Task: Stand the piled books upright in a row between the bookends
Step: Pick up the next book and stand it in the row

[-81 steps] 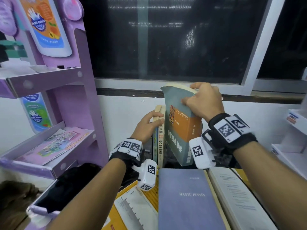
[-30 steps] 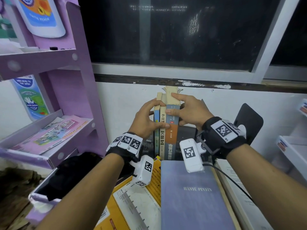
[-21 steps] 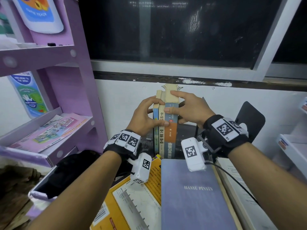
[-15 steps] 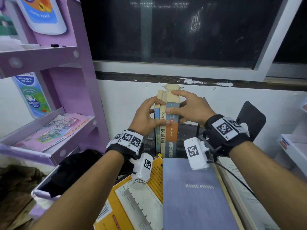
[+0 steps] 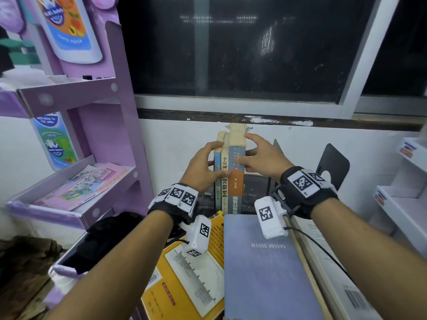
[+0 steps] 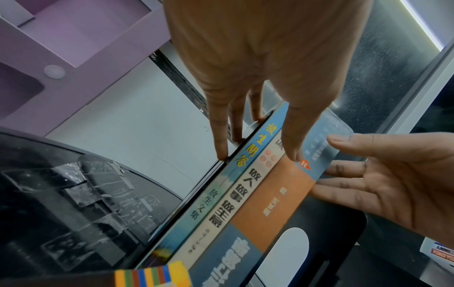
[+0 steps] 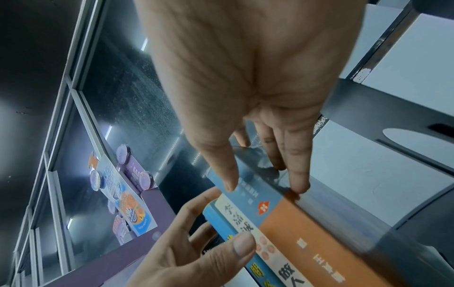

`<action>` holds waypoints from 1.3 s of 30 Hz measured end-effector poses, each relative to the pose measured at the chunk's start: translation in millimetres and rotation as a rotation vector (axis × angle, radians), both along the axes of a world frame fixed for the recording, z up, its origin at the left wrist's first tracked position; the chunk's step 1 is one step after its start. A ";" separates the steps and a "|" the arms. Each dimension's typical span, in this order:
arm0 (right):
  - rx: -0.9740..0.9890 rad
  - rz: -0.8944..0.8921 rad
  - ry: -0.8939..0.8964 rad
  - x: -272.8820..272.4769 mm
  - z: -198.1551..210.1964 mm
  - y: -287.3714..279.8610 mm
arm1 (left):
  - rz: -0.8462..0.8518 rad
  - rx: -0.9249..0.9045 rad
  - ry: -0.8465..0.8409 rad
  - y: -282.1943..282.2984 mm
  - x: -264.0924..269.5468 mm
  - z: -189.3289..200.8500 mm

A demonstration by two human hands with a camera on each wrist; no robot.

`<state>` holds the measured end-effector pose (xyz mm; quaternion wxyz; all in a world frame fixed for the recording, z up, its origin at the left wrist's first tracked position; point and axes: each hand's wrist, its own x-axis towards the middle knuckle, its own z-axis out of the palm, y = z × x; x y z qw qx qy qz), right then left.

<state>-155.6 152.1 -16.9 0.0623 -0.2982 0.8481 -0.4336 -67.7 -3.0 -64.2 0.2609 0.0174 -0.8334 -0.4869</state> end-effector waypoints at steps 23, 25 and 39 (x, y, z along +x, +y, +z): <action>0.607 0.007 -0.051 99.1 10.4 72.5 | -0.056 -0.088 -0.772 52.7 83.6 -4.0; 0.629 -0.020 -0.067 103.7 6.4 75.9 | -0.098 -0.107 -0.829 60.2 89.8 -5.2; 0.685 -0.130 -0.077 111.8 -5.1 98.3 | -0.014 -0.145 -0.859 74.8 94.1 -17.3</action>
